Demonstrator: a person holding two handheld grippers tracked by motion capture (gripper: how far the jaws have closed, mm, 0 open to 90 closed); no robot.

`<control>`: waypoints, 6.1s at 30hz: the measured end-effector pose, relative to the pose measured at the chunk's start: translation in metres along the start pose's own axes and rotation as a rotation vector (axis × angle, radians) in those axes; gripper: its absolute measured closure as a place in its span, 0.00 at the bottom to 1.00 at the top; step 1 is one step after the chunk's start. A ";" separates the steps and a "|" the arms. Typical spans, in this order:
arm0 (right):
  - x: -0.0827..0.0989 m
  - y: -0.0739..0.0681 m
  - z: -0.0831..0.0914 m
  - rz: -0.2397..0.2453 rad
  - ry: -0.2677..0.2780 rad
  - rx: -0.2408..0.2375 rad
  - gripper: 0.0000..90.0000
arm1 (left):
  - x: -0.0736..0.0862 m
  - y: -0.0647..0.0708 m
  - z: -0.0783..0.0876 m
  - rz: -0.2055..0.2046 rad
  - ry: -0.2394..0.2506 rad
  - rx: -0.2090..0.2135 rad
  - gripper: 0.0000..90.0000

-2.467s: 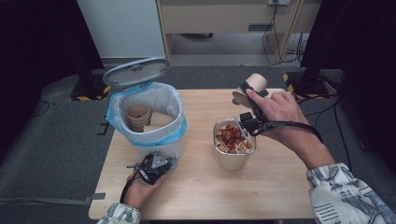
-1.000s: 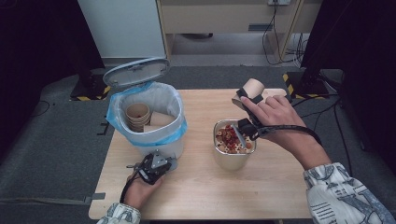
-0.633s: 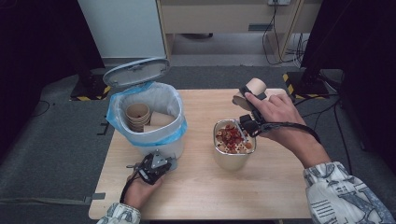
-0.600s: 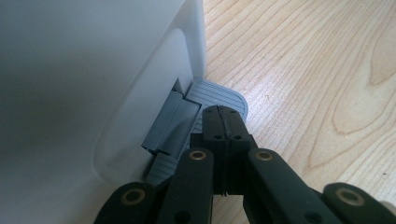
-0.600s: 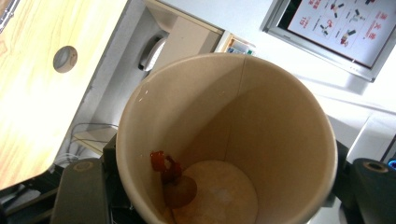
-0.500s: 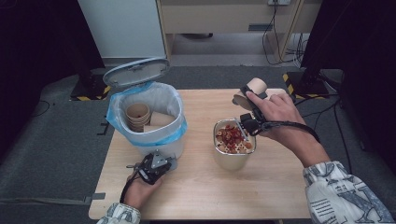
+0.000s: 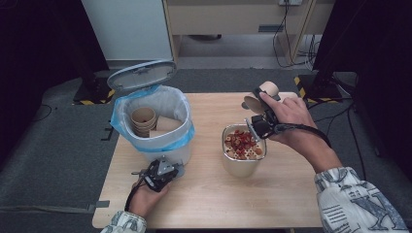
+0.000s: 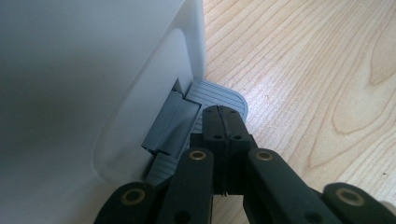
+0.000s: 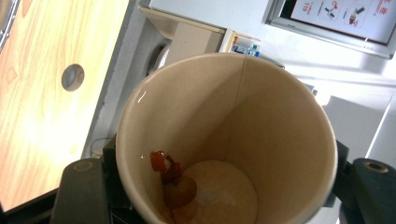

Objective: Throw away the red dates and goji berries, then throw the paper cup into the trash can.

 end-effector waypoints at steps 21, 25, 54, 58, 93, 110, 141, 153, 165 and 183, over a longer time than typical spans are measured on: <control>0.001 0.002 -0.014 -0.264 0.093 -0.048 0.34 | 0.000 0.000 0.000 -0.005 -0.003 -0.002 1.00; 0.000 0.005 -0.017 -0.328 0.115 -0.058 0.34 | 0.000 0.000 0.001 -0.004 -0.005 -0.001 1.00; -0.010 0.042 -0.015 -0.846 0.375 -0.117 0.34 | 0.000 0.000 0.001 -0.006 -0.006 -0.001 0.99; -0.010 0.045 -0.014 -0.880 0.394 -0.121 0.34 | 0.000 0.000 0.001 -0.006 -0.007 -0.001 1.00; -0.030 0.078 -0.006 -1.063 0.527 -0.175 0.34 | 0.000 0.000 0.001 -0.009 -0.006 -0.001 1.00; -0.036 0.086 -0.003 -1.145 0.574 -0.202 0.34 | 0.000 0.000 0.001 -0.009 -0.007 -0.001 0.99; -0.054 0.095 -0.010 -1.251 0.633 -0.281 0.34 | 0.000 0.000 0.001 -0.004 -0.007 0.001 0.99; -0.071 0.103 -0.008 -1.259 0.675 -0.322 0.34 | 0.001 0.000 0.001 -0.001 -0.007 0.002 1.00; -0.098 0.113 -0.012 -1.269 0.722 -0.371 0.34 | 0.001 0.000 0.001 -0.003 -0.005 0.002 1.00; -0.147 0.124 -0.013 -1.285 0.817 -0.501 0.33 | 0.001 0.000 0.001 -0.004 -0.006 0.002 0.99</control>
Point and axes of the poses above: each handheld gripper's, and its own axes: z roughly backward along the jaws, x roughly out of its underside, y roughly to its right, the point moved 9 cm from there along -z, roughly forward along the jaws, and after that the axes turned 6 degrees about -x, right-handed, at the moved point
